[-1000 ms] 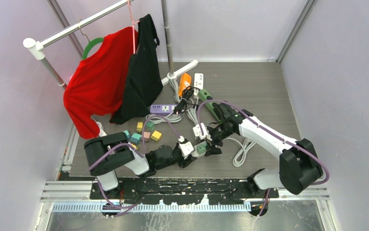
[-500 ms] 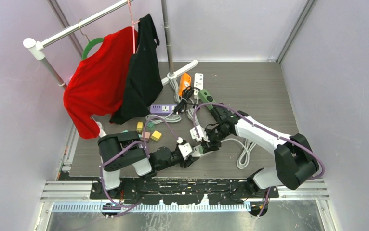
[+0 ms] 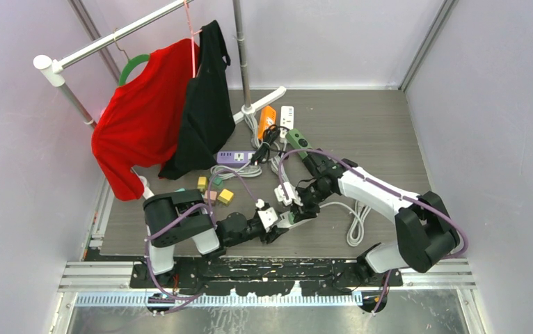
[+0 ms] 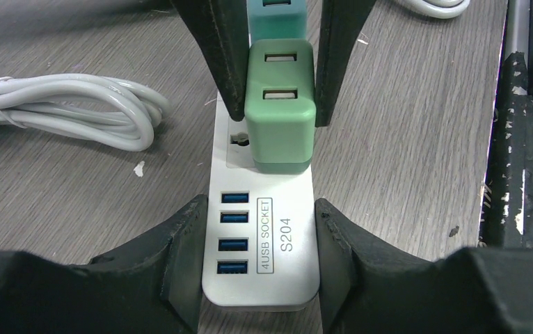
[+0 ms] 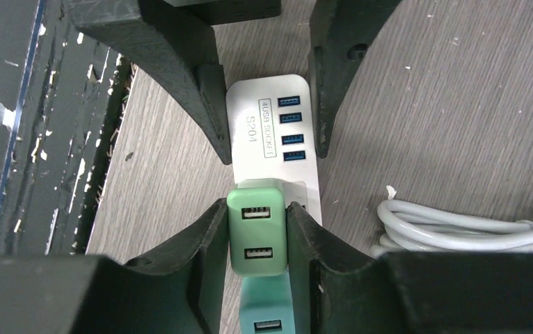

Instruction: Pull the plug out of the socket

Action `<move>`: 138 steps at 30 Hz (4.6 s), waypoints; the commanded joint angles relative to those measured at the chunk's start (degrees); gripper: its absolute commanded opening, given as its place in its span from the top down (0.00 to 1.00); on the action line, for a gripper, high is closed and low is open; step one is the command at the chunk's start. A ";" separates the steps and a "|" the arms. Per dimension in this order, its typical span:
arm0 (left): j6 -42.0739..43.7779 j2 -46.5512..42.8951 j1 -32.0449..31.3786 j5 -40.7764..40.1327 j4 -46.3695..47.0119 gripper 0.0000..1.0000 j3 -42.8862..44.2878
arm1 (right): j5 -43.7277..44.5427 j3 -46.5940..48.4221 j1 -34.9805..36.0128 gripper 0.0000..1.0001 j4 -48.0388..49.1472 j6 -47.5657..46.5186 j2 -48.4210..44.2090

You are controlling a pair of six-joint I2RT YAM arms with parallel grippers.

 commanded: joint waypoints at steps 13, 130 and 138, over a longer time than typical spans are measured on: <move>1.75 1.84 -0.19 0.91 -2.95 1.00 -0.21 | -4.32 -0.22 -4.91 0.99 -12.32 -16.13 -2.35; -29.53 -30.92 0.74 -16.09 -90.36 0.03 35.22 | -15.75 13.25 -16.77 0.94 5.05 57.83 7.37; -31.47 -24.79 0.45 -19.96 -92.46 0.10 42.67 | -16.50 13.59 -16.73 0.94 5.45 59.91 9.44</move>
